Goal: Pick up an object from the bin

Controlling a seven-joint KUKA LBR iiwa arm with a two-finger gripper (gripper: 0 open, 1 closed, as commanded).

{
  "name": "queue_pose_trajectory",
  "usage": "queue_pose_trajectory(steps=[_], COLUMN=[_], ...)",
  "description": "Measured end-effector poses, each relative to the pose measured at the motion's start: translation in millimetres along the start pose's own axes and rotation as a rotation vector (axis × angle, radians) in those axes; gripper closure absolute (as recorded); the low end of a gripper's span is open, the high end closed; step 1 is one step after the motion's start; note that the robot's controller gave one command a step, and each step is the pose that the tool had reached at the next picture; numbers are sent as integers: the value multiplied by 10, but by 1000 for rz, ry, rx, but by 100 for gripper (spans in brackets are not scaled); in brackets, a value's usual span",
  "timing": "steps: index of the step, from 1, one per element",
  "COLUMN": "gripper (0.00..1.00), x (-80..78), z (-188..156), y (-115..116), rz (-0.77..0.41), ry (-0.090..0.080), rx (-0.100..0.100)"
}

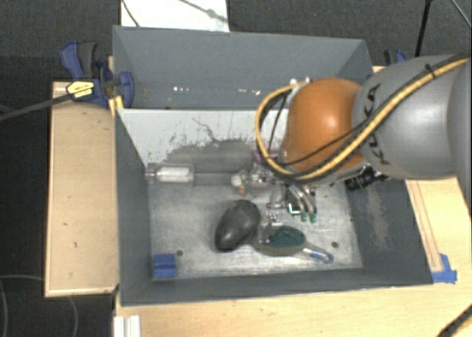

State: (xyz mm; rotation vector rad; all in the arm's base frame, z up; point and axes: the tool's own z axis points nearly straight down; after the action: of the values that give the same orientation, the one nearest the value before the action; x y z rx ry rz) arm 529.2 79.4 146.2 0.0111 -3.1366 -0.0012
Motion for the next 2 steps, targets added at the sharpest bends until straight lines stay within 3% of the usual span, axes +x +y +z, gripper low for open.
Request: queue_pose_trajectory(steps=[1, 2], gripper=[0, 100], x=[-98, -111], z=[745, 727], y=[293, 293], rz=[-257, -252], ry=[-10, -14], rx=[0, -1])
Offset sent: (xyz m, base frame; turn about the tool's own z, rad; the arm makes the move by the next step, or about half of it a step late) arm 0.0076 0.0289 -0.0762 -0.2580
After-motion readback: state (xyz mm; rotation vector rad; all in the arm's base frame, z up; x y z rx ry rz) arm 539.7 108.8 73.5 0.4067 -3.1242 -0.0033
